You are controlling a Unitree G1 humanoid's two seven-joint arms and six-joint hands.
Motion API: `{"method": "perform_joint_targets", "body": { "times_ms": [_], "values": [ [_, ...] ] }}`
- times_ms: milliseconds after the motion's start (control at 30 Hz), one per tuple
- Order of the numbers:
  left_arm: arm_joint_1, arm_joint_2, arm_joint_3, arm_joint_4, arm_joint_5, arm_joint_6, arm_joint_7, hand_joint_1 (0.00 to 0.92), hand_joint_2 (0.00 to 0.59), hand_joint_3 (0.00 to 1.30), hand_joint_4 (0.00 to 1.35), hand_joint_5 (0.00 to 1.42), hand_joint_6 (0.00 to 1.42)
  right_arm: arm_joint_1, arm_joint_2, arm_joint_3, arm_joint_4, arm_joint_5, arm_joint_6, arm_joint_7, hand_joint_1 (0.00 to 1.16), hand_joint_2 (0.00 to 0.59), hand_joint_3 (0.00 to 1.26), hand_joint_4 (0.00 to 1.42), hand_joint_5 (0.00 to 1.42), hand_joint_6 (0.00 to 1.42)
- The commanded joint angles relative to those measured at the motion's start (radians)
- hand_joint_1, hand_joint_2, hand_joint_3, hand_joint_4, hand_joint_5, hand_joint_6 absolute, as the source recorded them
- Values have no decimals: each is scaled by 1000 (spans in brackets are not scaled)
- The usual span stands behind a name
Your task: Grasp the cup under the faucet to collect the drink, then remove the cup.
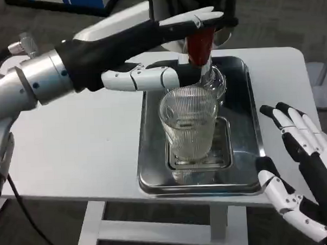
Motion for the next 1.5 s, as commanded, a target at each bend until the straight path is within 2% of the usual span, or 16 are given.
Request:
{"method": "perform_joint_targets", "body": {
  "times_ms": [33, 1500],
  "values": [
    [45, 34, -57, 30, 101, 4, -33, 0, 149, 128, 0, 0, 211, 5, 4, 1, -16, 6, -11, 3, 56, 495, 65, 0, 0, 48],
    [-33, 68, -217, 217, 345, -215, 219, 0, 144, 106, 0, 0, 187, -98, 26, 45, 74, -12, 25, 3, 56, 495, 65, 0, 0, 48]
  ]
}}
